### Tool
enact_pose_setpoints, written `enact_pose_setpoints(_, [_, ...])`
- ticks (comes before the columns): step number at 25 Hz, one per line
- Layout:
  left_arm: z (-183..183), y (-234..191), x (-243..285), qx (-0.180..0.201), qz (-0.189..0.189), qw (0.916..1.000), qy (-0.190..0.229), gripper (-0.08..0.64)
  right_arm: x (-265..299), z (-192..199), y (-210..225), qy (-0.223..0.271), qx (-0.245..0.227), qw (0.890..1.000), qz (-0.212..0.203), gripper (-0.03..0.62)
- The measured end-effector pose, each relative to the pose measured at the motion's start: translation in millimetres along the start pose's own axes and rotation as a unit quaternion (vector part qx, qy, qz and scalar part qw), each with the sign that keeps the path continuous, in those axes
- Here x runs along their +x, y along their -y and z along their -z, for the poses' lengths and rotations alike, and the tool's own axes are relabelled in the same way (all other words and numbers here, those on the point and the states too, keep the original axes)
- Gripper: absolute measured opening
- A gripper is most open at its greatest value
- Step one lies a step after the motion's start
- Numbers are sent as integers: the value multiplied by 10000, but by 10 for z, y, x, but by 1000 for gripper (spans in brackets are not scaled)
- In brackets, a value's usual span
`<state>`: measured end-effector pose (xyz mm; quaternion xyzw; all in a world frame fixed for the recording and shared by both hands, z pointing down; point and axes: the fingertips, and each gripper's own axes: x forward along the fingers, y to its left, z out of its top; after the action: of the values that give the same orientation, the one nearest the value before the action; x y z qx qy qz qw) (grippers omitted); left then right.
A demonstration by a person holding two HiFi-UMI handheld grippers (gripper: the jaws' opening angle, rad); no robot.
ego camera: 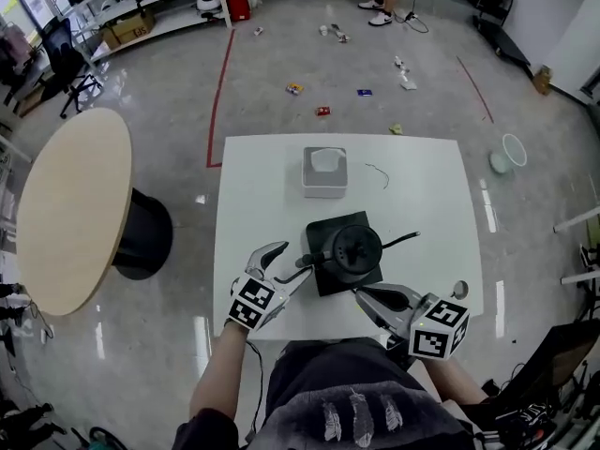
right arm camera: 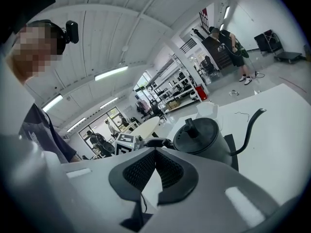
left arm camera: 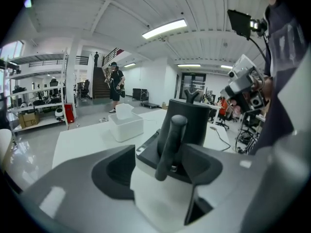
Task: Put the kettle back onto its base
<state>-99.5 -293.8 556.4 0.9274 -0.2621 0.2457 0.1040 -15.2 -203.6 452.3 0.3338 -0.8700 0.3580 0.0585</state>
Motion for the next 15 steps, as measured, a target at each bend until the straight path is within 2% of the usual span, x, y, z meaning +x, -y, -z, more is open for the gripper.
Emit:
enact_pose_setpoints(5, [-35, 37, 52, 52, 252, 9996, 148, 273, -48, 35, -62, -22, 25, 9996, 278, 0])
enact_pose_setpoints(11, [-20, 151, 111, 261, 529, 9979, 277, 127, -86, 142, -100, -53, 42, 9983, 572, 0])
enact_pose_setpoints(15, [-12, 160, 120, 300, 527, 9977, 293, 118, -88, 171, -133, 3, 50, 9980, 628, 0])
